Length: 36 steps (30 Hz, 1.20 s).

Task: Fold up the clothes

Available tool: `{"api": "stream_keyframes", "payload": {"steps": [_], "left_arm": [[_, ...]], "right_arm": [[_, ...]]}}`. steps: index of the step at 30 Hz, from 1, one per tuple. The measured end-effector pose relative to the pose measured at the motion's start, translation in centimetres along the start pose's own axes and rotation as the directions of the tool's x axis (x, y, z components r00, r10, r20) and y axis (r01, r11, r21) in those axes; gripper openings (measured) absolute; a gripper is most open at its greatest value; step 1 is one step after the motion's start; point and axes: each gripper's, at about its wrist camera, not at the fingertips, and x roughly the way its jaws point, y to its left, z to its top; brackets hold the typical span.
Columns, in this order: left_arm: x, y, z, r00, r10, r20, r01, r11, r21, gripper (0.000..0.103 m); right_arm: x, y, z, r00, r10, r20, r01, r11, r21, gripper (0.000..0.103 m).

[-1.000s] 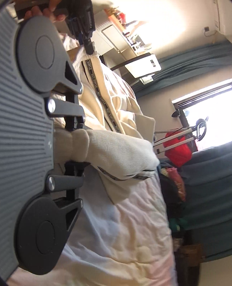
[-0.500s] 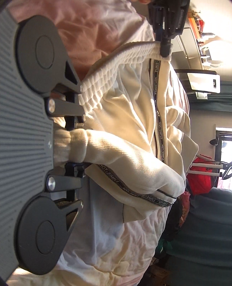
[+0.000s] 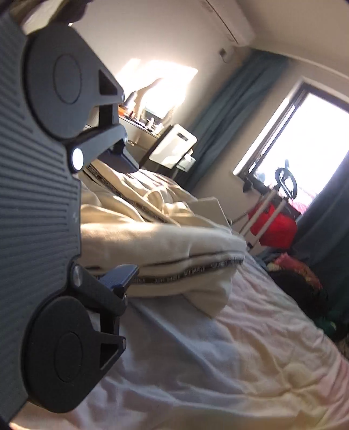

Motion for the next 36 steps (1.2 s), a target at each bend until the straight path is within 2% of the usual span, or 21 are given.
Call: {"api": "stream_keyframes", "payload": {"steps": [3,5,7,10,12,13,15,17,18,19,21,23,25,27,29,30,33,36], "left_arm": [[0.4,0.2,0.0,1.000,-0.005,-0.002,0.005,1.000,-0.008,0.029],[0.9,0.3,-0.2,1.000,-0.007,-0.010,0.007,1.000,-0.010,0.030],[1.4,0.4,-0.4,1.000,-0.005,-0.021,0.004,1.000,-0.008,0.031],[2.0,0.4,-0.8,0.999,0.005,-0.045,-0.005,1.000,-0.004,0.031],[2.2,0.6,-0.9,0.998,-0.003,-0.057,0.003,1.000,-0.010,0.031],[2.3,0.6,-0.9,0.999,0.003,-0.054,-0.004,1.000,-0.009,0.028],[2.2,0.9,-0.8,0.999,-0.009,-0.050,0.007,1.000,-0.029,0.026],[2.1,1.1,-0.7,0.999,-0.021,-0.046,0.019,0.999,-0.050,0.024],[2.1,1.2,-0.7,0.999,-0.027,-0.043,0.024,0.998,-0.060,0.022],[2.1,1.3,-0.7,0.999,-0.033,-0.041,0.030,0.997,-0.070,0.021],[1.6,1.1,-0.5,0.998,-0.060,-0.011,0.058,0.994,-0.092,0.020],[1.1,0.9,-0.2,0.995,-0.099,0.028,0.102,0.986,-0.129,0.020],[0.8,1.1,0.1,0.994,-0.097,0.051,0.103,0.982,-0.156,0.020],[1.0,1.9,0.2,0.995,-0.090,0.048,0.098,0.975,-0.201,0.020],[1.3,2.9,0.2,0.995,-0.087,0.042,0.095,0.964,-0.250,0.020],[1.5,3.3,0.1,0.995,-0.088,0.040,0.096,0.959,-0.265,0.020],[2.2,3.9,0.0,0.996,-0.085,0.024,0.088,0.956,-0.280,0.020],[2.3,4.2,-0.1,0.996,-0.083,0.023,0.086,0.952,-0.293,0.020]], "right_arm": [[1.7,-1.8,-0.6,0.991,-0.105,-0.079,0.108,0.994,0.035,0.072],[2.9,-2.4,-1.2,0.982,-0.135,-0.131,0.141,0.989,0.038,0.072],[4.2,-2.5,-1.9,0.977,-0.130,-0.169,0.139,0.989,0.040,0.072],[5.8,-2.2,-2.1,0.974,-0.059,-0.218,0.074,0.995,0.060,0.074],[6.7,-1.4,-2.4,0.968,-0.041,-0.247,0.046,0.999,0.014,0.075],[6.9,-1.0,-2.5,0.966,-0.060,-0.250,0.058,0.998,-0.016,0.074],[7.1,-0.5,-2.8,0.963,-0.097,-0.250,0.083,0.994,-0.064,0.064],[6.7,-0.6,-2.5,0.966,-0.127,-0.225,0.118,0.992,-0.052,0.036],[6.3,-0.5,-2.2,0.970,-0.133,-0.204,0.125,0.991,-0.051,0.035],[5.7,-0.1,-1.9,0.974,-0.141,-0.179,0.130,0.989,-0.074,0.034],[5.0,2.1,-1.9,0.974,-0.186,-0.131,0.158,0.967,-0.199,0.033],[4.9,4.4,-2.6,0.967,-0.238,-0.094,0.189,0.913,-0.361,0.034],[4.9,6.0,-3.3,0.962,-0.263,-0.073,0.199,0.858,-0.474,0.037],[4.6,5.2,-2.9,0.971,-0.211,-0.114,0.145,0.897,-0.418,0.042],[3.0,2.8,-1.8,0.981,-0.140,-0.137,0.098,0.956,-0.276,0.055],[2.6,2.0,-1.3,0.985,-0.111,-0.132,0.082,0.975,-0.205,0.057],[1.5,0.4,-0.4,0.992,-0.059,-0.109,0.052,0.997,-0.062,0.061],[1.2,-1.2,-0.1,0.992,-0.077,-0.099,0.079,0.997,0.021,0.061]]}}
